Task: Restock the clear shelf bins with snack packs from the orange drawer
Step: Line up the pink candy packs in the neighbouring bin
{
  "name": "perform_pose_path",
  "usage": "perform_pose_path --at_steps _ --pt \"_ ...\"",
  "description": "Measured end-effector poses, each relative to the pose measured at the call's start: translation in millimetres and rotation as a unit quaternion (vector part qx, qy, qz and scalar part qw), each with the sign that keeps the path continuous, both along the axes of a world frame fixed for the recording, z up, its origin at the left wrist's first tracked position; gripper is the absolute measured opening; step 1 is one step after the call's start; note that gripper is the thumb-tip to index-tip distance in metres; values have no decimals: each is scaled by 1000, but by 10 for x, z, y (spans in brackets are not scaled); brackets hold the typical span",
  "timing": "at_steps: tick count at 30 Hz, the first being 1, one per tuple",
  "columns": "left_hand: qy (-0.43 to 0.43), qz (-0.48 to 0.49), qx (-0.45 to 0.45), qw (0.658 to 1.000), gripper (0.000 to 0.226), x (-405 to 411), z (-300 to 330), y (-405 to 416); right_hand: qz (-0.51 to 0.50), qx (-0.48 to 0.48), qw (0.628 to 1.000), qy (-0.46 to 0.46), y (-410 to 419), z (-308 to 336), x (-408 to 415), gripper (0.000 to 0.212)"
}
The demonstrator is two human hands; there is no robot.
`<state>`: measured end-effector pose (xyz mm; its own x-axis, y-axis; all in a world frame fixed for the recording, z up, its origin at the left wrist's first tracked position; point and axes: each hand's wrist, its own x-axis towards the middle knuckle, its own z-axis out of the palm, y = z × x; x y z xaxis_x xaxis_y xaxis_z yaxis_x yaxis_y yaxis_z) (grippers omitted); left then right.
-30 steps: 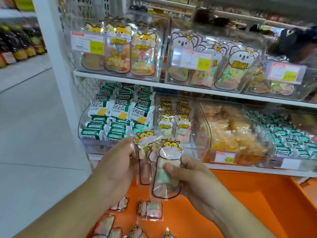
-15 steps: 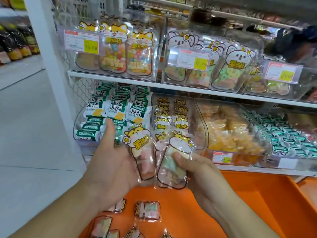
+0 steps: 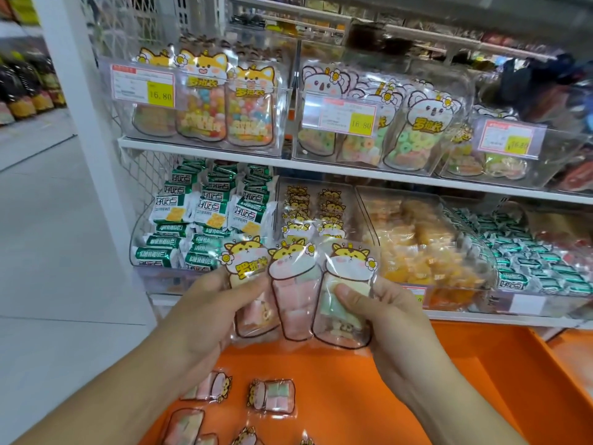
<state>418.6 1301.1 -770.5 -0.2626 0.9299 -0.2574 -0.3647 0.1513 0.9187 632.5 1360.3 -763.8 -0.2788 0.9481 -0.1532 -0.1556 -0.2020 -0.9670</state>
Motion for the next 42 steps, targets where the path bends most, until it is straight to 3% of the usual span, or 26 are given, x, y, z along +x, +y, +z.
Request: perform_pose_path --at_steps 2,3,5,7,10,14,18,21,23,25,28,31,33,36,37,39,42 --pt "30 5 -4 1000 23 -13 -44 14 -27 82 995 -53 -27 41 9 14" --pt "26 1 -9 1000 25 -13 -59 22 -34 122 989 -74 -52 64 12 12" --pt "-30 -26 -9 999 34 8 -69 27 -23 164 980 -112 -135 120 -42 42" --pt "-65 -72 -1 995 38 29 -48 8 -2 160 979 -124 -216 111 -113 49" --pt "-85 -132 12 988 42 29 -65 -11 39 136 984 -113 -229 13 -176 34" --pt "-21 -100 13 995 19 0 -134 0 30 28 999 -13 -141 15 -117 13" --pt "15 -74 0 997 35 14 -179 5 -6 -19 998 58 -55 7 -16 46" --pt "56 -46 1 997 22 51 -188 27 -81 56 995 5 -24 69 38 12" --pt "77 -33 2 996 18 103 -208 22 -116 138 976 -118 -87 107 11 25" --pt "82 -31 6 996 18 184 -225 -2 -92 188 958 -196 -184 96 -78 24" --pt "59 -29 20 998 21 332 -211 -26 20 123 982 -141 -333 32 -252 17" --pt "59 -19 10 998 17 357 -232 -41 56 65 991 -101 -374 -64 -299 38" --pt "61 -6 12 998 18 326 -226 -48 66 90 985 -135 -340 -97 -292 40" --pt "24 8 7 1000 53 294 -169 -50 41 187 943 -272 -268 -109 -250 48" --pt "6 7 16 1000 50 299 -137 -50 27 212 930 -299 -262 -83 -249 49" --pt "-15 -9 28 999 33 282 -126 -32 8 219 929 -297 -258 -54 -252 49" --pt "-46 -21 19 999 52 270 -131 -34 22 150 962 -228 -254 -55 -250 55"
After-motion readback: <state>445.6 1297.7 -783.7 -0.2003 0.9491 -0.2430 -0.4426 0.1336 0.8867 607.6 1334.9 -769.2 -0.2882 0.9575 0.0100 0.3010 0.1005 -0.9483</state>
